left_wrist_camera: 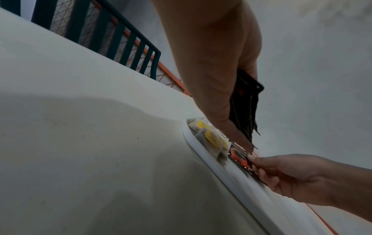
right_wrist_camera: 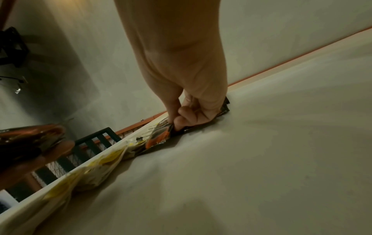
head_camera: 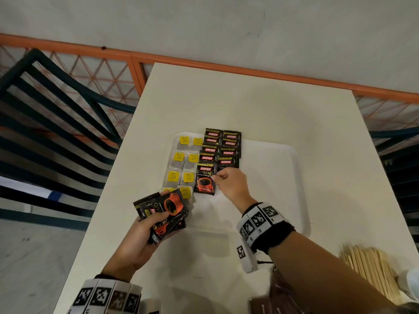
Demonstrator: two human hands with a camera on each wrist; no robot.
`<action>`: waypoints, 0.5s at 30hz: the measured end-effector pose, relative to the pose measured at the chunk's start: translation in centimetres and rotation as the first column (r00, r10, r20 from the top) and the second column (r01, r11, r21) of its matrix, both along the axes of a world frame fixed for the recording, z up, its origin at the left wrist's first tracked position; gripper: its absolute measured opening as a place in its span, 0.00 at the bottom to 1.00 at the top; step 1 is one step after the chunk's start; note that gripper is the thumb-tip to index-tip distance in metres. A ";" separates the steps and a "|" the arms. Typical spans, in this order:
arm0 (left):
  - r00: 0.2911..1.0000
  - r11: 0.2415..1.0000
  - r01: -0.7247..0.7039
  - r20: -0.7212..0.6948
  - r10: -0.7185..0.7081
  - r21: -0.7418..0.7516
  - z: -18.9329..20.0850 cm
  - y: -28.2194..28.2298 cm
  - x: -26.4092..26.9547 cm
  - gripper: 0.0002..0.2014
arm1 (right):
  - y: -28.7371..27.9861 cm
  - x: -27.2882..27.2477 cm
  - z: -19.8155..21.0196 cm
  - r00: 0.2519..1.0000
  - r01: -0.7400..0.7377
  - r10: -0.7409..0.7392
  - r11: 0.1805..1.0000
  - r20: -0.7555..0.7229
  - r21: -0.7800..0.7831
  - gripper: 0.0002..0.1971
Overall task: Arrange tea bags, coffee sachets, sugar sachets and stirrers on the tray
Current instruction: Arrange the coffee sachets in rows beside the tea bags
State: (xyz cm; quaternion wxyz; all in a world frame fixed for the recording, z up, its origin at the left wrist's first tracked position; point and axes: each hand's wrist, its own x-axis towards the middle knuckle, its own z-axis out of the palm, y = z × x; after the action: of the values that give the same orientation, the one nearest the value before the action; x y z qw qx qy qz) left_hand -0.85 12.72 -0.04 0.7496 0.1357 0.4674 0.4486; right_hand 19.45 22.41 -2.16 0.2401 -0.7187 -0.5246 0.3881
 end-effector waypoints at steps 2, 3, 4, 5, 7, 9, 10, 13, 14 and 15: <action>1.000 1.000 0.004 0.002 -0.004 0.002 0.0 0.0 0.1 0.21 | 0.0 0.0 -0.2 1.000 0.007 -0.008 1.000 0.014 0.028 0.09; 1.000 1.000 0.009 0.000 -0.009 -0.002 0.0 0.1 0.2 0.20 | -0.1 -0.1 -0.3 1.000 0.014 -0.015 0.999 0.019 0.039 0.09; 1.000 1.000 0.010 0.000 -0.010 -0.005 0.1 0.1 0.3 0.20 | -0.2 -0.1 -0.4 0.999 0.024 -0.025 0.998 0.023 0.051 0.09; 1.000 1.000 0.007 0.001 -0.007 -0.007 0.1 0.1 0.4 0.20 | -0.2 -0.1 -0.6 0.999 0.035 -0.037 0.997 0.026 0.063 0.08; 1.000 1.000 0.010 -0.001 -0.010 -0.008 0.1 0.1 0.7 0.22 | -0.4 -0.1 -0.7 0.998 0.047 -0.051 0.994 0.035 0.096 0.09; 1.000 1.000 0.009 -0.009 -0.009 -0.007 0.3 0.2 0.9 0.24 | -0.7 -0.2 -0.3 0.998 0.038 -0.043 0.992 0.040 0.122 0.09; 1.000 1.000 0.007 -0.008 -0.007 -0.001 0.4 0.2 1.1 0.28 | -1.0 -0.4 0.2 0.999 0.022 -0.026 0.992 0.036 0.124 0.10; 1.000 1.000 0.000 -0.025 0.000 0.009 0.4 0.4 1.3 0.33 | -2.4 -1.2 1.8 0.993 -0.114 0.115 0.992 -0.031 0.051 0.15; 1.000 1.000 -0.012 -0.023 0.013 0.018 0.3 0.5 1.3 0.32 | -3.0 -1.4 2.3 0.978 -0.185 0.183 0.983 -0.097 -0.003 0.17; 1.000 1.000 -0.011 -0.021 0.012 0.027 0.3 0.6 1.5 0.33 | -3.7 -1.7 2.8 0.955 -0.260 0.246 0.963 -0.166 -0.068 0.20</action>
State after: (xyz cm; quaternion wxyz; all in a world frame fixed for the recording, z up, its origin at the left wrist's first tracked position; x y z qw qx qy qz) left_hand 0.60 13.30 0.26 0.7402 0.1476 0.4701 0.4576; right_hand 17.76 18.70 0.61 0.1965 -0.6229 -0.5742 0.4937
